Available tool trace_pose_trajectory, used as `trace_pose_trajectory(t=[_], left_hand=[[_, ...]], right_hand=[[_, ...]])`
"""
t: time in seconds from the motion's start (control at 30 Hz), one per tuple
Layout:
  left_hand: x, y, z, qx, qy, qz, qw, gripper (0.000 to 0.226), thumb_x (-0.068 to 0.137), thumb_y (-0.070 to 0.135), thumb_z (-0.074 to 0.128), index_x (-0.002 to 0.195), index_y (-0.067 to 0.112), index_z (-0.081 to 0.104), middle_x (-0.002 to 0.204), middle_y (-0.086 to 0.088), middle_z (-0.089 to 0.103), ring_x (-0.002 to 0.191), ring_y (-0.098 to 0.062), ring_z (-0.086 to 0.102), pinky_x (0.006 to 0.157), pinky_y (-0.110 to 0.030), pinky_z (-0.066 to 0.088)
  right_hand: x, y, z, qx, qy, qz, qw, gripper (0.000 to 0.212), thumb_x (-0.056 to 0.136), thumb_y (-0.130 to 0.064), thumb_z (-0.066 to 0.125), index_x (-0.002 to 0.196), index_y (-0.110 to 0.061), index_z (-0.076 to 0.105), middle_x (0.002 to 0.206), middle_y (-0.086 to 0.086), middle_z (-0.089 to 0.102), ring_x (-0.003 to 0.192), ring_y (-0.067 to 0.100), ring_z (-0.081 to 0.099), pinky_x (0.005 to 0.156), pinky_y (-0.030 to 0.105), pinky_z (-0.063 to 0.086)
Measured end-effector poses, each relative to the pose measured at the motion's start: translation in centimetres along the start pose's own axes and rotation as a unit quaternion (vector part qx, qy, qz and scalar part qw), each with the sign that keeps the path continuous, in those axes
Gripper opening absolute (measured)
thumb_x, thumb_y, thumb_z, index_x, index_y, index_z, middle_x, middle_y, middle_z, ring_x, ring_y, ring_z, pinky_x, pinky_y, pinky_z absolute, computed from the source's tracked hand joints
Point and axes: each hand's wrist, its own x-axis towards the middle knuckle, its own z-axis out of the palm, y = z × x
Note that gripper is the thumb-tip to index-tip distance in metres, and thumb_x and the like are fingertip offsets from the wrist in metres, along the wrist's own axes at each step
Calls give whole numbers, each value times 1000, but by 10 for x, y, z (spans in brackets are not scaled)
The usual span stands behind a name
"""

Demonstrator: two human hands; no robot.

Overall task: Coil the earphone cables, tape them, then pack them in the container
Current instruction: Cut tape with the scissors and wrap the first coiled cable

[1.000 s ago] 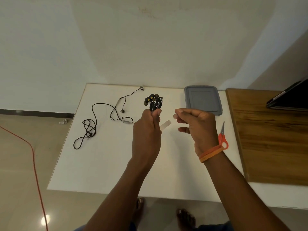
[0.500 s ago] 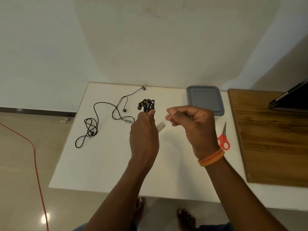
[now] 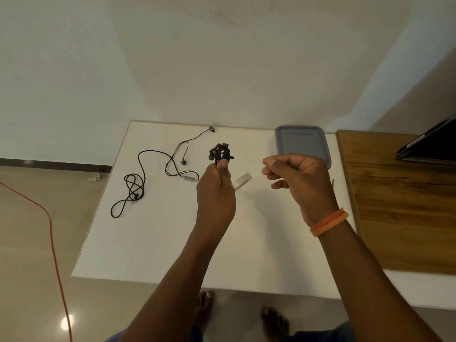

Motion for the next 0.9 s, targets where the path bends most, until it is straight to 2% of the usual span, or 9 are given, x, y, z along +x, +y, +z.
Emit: trace_pose_trajectory(t=[0.17, 0.3, 0.4, 0.47, 0.53, 0.6, 0.73, 0.8, 0.9], left_hand=[[0, -3, -1, -26, 1, 2, 1000, 44, 106, 39, 25, 69, 19, 36, 63, 3, 41, 59, -15, 37, 59, -32, 33], [-2, 1, 0, -113, -35, -41, 992, 43, 106, 43, 26, 72, 17, 33, 66, 1, 36, 62, -15, 31, 59, -34, 31], [-1, 10, -1, -199, -78, -119, 970, 42, 106, 42, 29, 71, 19, 32, 59, 6, 31, 54, -12, 27, 55, -28, 29], [1, 15, -3, -264, -107, -191, 939, 40, 103, 39, 40, 69, 19, 37, 53, 8, 31, 48, -11, 26, 52, -27, 29], [1, 17, -5, -292, -105, -209, 928, 30, 97, 29, 53, 70, 19, 44, 53, 6, 32, 48, -11, 29, 51, -28, 32], [1, 16, -6, -269, -83, -180, 943, 26, 94, 23, 60, 74, 14, 47, 59, 0, 37, 52, -13, 35, 54, -31, 39], [-5, 15, -3, -166, -50, -79, 982, 28, 90, 20, 65, 76, 16, 42, 74, -9, 56, 70, -23, 58, 68, -41, 52], [-8, 17, -3, -111, -15, -36, 993, 24, 88, 17, 66, 76, 17, 45, 82, 1, 68, 79, -13, 64, 70, -27, 52], [-9, 19, -5, -84, 15, 7, 996, 15, 86, 17, 70, 86, 23, 56, 89, 7, 71, 80, -2, 65, 67, -9, 47]], right_hand=[[1, -1, -1, 21, -2, 8, 1000, 8, 89, -17, 66, 89, -18, 73, 82, 4, 75, 80, 23, 71, 67, 31, 60], [2, 0, -3, 31, -10, 19, 999, 9, 89, -17, 65, 88, -17, 74, 83, 6, 75, 81, 25, 70, 70, 36, 59], [3, 1, -3, 23, -15, 23, 999, 10, 90, -17, 63, 91, -16, 73, 86, 7, 74, 84, 27, 70, 72, 36, 59], [4, 1, -4, 21, -11, 27, 999, 12, 91, -16, 62, 92, -15, 73, 88, 8, 74, 85, 27, 70, 72, 37, 59], [4, 1, -5, 13, -22, 37, 999, 16, 93, -17, 58, 94, -15, 73, 90, 8, 74, 89, 29, 69, 74, 39, 58], [4, 0, -3, 13, -36, 55, 998, 24, 97, -24, 52, 96, -15, 74, 92, 7, 75, 91, 27, 69, 76, 40, 58], [0, -4, 5, 2, -82, 88, 993, 67, 81, -69, 35, 107, -20, 72, 99, -3, 75, 95, 19, 69, 79, 37, 59], [-3, -6, 11, -4, -106, 93, 990, 78, 75, -76, 27, 112, -23, 71, 102, -5, 74, 98, 18, 68, 81, 36, 58], [-8, -9, 19, -9, -120, 93, 988, 82, 75, -77, 21, 117, -25, 68, 109, -5, 71, 103, 18, 66, 84, 37, 58]])
